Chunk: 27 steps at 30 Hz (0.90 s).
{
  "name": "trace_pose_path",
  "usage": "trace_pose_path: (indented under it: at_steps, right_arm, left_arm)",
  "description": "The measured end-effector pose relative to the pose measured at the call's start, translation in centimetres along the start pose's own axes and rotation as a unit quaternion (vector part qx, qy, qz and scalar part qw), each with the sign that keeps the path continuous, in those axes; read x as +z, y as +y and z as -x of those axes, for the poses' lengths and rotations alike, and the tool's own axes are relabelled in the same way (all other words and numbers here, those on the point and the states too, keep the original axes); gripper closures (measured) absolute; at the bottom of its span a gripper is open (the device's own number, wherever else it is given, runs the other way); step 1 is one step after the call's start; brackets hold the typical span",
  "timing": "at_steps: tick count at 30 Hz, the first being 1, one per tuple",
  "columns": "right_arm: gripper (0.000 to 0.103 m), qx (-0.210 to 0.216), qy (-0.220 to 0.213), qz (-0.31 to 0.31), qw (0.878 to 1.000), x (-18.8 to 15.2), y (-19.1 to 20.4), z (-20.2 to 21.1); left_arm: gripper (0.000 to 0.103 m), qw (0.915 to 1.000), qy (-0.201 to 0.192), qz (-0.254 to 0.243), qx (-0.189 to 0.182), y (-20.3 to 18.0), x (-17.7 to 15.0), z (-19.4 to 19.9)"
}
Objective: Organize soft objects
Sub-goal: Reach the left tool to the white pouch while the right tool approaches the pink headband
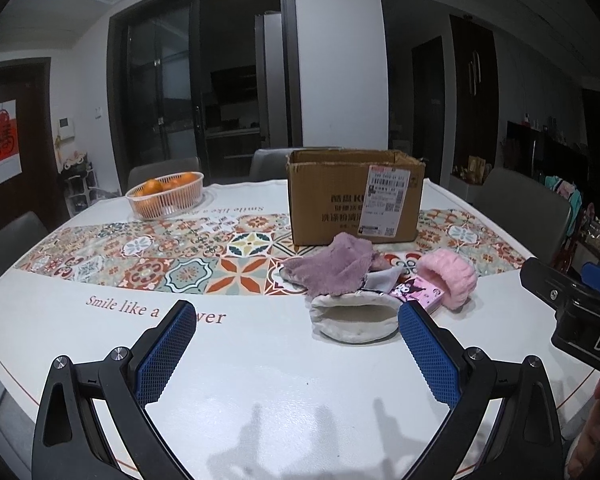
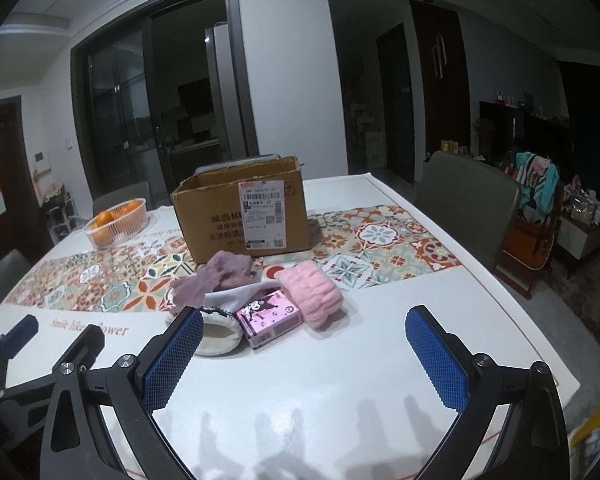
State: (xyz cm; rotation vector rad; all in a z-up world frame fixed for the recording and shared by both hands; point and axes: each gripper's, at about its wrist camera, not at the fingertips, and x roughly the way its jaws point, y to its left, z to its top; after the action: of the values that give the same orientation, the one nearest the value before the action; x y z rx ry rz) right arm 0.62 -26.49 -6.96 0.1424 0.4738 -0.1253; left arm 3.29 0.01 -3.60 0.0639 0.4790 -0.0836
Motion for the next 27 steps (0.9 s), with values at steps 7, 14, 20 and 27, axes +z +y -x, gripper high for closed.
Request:
trace_pose_path:
  at_steps: [7, 14, 20, 27]
  right_arm:
    - [0.0, -0.002, 0.026, 0.002, 1.0, -0.1, 0.4, -3.5]
    - [0.0, -0.015, 0.047, 0.012, 0.999, 0.0, 0.8, -6.9]
    - [0.001, -0.025, 0.058, 0.003, 0.998, 0.1, 0.4, -9.7]
    - [0.001, -0.03, 0.078, -0.008, 0.996, 0.2, -0.2, -12.9]
  left_arm:
    - [0.004, 0.9998, 0.015, -0.011, -0.009, 0.1, -0.2, -3.0]
    - [0.013, 0.9987, 0.047, -0.018, -0.011, -0.2, -0.5, -7.3]
    - [0.02, 0.9962, 0.086, -0.008, -0.013, -0.3, -1.0, -10.4]
    - [0.028, 0.9927, 0.119, -0.006, -0.017, -0.6, -1.5, -13.0]
